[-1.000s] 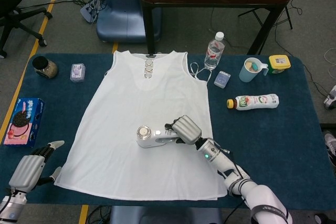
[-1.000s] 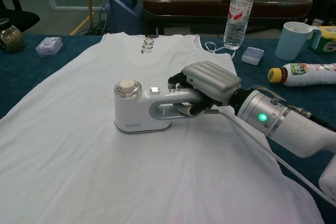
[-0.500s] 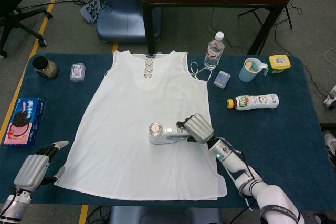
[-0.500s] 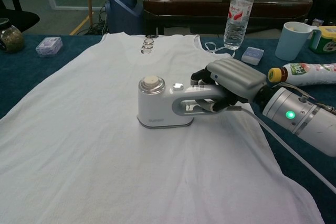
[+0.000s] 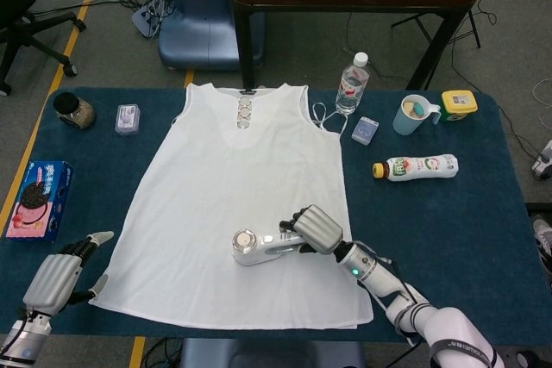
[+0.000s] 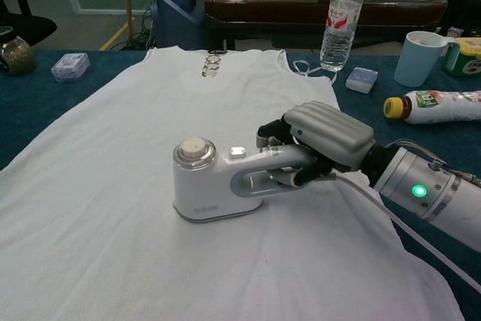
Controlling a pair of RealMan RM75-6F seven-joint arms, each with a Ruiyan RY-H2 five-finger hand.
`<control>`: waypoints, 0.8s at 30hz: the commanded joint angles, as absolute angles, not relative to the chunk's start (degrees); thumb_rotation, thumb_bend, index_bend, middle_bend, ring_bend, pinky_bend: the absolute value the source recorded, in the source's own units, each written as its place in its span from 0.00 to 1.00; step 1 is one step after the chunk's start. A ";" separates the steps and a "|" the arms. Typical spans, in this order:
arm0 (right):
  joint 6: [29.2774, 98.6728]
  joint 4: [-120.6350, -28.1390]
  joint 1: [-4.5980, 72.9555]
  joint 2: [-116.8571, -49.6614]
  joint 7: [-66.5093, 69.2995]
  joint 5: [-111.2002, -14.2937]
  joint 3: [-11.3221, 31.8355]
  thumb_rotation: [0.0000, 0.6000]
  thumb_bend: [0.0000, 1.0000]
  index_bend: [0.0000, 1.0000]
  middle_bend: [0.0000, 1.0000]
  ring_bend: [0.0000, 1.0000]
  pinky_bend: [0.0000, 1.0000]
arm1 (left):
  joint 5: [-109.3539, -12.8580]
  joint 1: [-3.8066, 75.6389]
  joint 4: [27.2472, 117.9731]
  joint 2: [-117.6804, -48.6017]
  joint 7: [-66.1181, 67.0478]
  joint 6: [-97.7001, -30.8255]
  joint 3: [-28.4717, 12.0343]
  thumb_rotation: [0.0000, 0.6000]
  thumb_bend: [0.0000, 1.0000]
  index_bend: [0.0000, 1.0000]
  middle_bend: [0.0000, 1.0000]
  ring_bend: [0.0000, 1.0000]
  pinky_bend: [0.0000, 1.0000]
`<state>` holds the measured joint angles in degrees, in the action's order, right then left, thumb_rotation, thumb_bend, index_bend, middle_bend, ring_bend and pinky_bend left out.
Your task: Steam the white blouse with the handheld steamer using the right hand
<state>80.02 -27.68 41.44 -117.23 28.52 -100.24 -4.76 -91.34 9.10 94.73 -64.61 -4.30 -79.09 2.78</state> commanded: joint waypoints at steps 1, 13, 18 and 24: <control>80.49 -28.44 41.56 -117.02 27.86 -100.70 -5.03 1.00 0.79 0.81 0.78 0.75 0.76 | -91.39 9.11 94.72 -64.61 -4.34 -79.15 2.77 1.00 0.32 0.15 0.19 0.27 0.29; 76.25 -24.31 43.90 -118.39 28.23 -97.82 -2.00 1.00 0.79 0.81 0.78 0.75 0.76 | -91.22 9.03 94.41 -64.49 -4.96 -79.15 2.84 1.00 0.32 0.15 0.19 0.27 0.29; 74.28 -20.74 45.52 -119.34 28.96 -96.34 -0.46 1.00 0.79 0.81 0.78 0.75 0.76 | -91.21 9.12 94.30 -64.42 -5.11 -79.08 2.79 1.00 0.32 0.15 0.19 0.27 0.29; 73.19 -18.56 46.46 -120.22 30.27 -95.40 0.23 1.00 0.79 0.81 0.78 0.75 0.76 | -91.22 9.05 94.41 -64.30 -5.22 -79.18 2.84 1.00 0.32 0.15 0.19 0.27 0.29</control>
<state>73.24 -18.75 46.33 -120.04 30.03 -95.53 0.14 -91.21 9.05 94.40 -64.30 -5.21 -79.17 2.84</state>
